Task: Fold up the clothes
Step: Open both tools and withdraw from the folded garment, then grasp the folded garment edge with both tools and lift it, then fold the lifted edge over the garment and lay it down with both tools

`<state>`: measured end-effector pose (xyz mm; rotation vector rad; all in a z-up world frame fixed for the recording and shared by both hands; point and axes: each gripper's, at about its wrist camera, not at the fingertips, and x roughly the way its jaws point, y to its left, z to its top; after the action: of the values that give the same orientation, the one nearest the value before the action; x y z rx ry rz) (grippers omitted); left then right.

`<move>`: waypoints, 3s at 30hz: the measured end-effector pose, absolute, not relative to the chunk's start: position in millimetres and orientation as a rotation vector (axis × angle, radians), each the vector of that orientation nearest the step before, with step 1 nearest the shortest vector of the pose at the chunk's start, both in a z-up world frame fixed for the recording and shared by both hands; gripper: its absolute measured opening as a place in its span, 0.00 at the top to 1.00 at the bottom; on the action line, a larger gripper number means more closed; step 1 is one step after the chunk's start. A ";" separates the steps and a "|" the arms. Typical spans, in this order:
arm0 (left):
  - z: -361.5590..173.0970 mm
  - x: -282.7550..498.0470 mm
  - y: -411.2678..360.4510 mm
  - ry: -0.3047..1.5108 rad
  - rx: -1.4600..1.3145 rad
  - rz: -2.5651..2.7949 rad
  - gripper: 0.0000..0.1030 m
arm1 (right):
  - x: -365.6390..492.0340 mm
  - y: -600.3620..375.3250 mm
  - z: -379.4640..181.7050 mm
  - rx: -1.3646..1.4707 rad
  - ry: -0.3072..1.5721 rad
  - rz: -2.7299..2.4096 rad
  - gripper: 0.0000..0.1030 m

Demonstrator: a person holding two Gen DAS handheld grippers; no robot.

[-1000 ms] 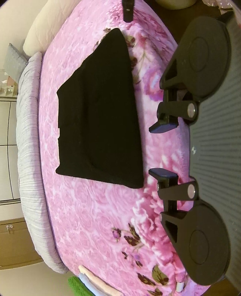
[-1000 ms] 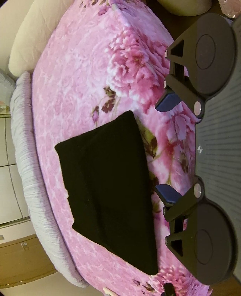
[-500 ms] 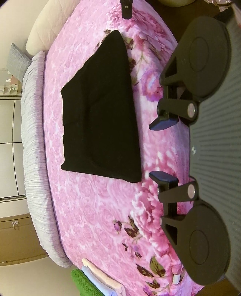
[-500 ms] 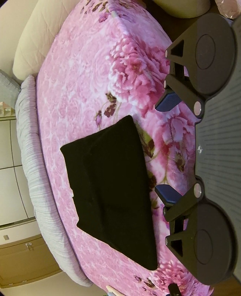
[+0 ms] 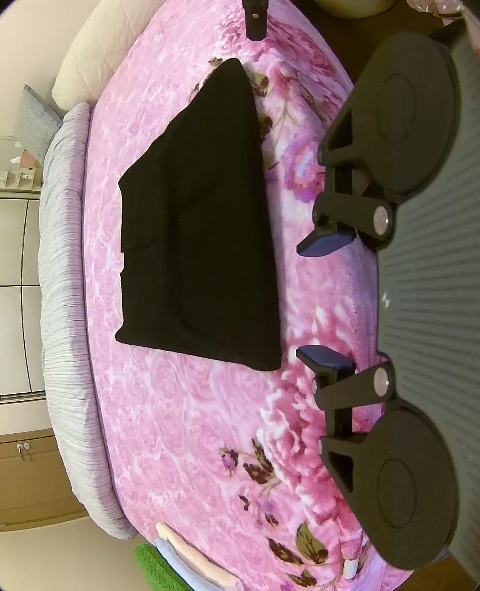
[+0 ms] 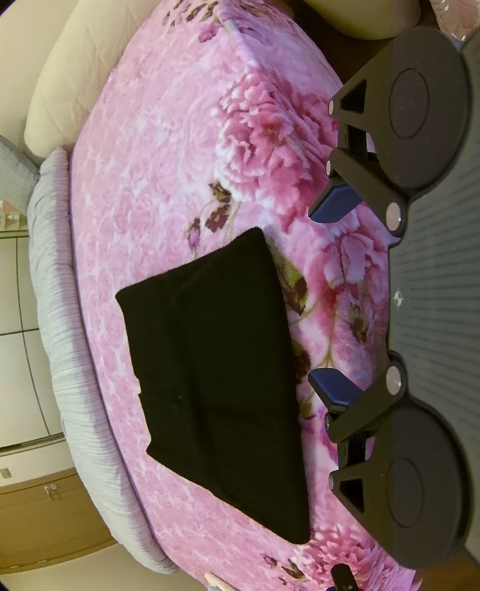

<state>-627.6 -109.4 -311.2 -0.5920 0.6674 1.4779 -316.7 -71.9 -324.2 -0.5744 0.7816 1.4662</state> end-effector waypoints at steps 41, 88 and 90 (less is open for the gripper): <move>-453.8 -637.7 -11.5 1.273 0.461 0.991 0.82 | -328.9 2.5 -460.1 -1.317 -0.527 1.674 0.59; -273.0 -714.0 178.8 0.699 -0.258 1.194 0.70 | -260.4 168.1 -266.3 -0.729 0.305 1.913 0.49; -289.7 -735.1 191.3 0.626 -0.407 1.192 0.69 | -250.6 195.2 -280.8 -0.651 0.434 1.861 0.50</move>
<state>-735.1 191.3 -289.7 -0.4070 0.6265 1.1916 -250.6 195.2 -280.8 -0.6511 0.4344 1.8612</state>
